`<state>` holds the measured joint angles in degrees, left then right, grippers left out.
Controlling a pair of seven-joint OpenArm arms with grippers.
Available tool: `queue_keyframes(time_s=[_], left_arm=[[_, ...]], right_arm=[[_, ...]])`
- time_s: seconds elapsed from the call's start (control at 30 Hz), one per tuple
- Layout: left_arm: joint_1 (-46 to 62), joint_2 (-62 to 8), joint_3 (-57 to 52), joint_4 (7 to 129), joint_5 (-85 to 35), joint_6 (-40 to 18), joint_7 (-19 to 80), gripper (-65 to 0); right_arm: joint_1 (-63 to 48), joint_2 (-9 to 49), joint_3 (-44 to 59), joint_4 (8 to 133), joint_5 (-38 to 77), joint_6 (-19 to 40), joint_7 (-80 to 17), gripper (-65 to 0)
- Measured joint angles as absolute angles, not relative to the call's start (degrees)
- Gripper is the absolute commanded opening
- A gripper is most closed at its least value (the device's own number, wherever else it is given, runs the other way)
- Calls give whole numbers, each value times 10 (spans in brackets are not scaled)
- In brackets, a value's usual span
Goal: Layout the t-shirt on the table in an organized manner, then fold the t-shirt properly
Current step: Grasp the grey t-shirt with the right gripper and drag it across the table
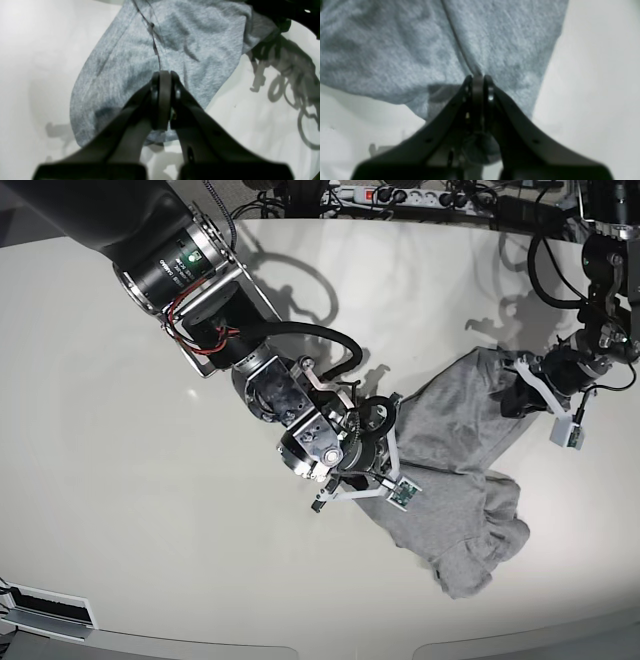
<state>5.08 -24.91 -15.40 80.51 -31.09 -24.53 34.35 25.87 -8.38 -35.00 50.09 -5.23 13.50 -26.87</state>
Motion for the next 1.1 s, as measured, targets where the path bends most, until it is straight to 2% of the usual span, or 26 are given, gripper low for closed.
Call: queue_keyframes(time_s=[0.2,0.4,0.53,0.77,0.9,1.0,1.03,1.1], left_arm=[[51,-249,-154,805,-311,-245,343,-650],[51,-249,-154,805,-308,-245,343,-650],[51,-249,-154,805,-309,-245,343,-650],[50,-249,-154,805,-309,-245,343,-650],[49,-249,-154,805,-309,-245,341,-650],[49,-249,-154,805,-309,-245,341,-650],[49,-249,-154,805,-309,-245,341,-650],[49,-249,-154,805,-309,-245,341,-650]], right_arm=[[241,-83,-349,648,-48,93,-323,-650],[189,-60,-323,825,-48,119,-366,-650],[159,-37,-302,900,-47,121,-403,-650],[120,-6,-221,926,-43,5,-441,-650],[102,-7,-162,926,-46,2,-466,-650],[83,-8,-131,926,-46,51,-487,-650],[78,-8,-124,926,-45,62,-487,-606],[72,-8,-114,926,-46,66,-487,-425]])
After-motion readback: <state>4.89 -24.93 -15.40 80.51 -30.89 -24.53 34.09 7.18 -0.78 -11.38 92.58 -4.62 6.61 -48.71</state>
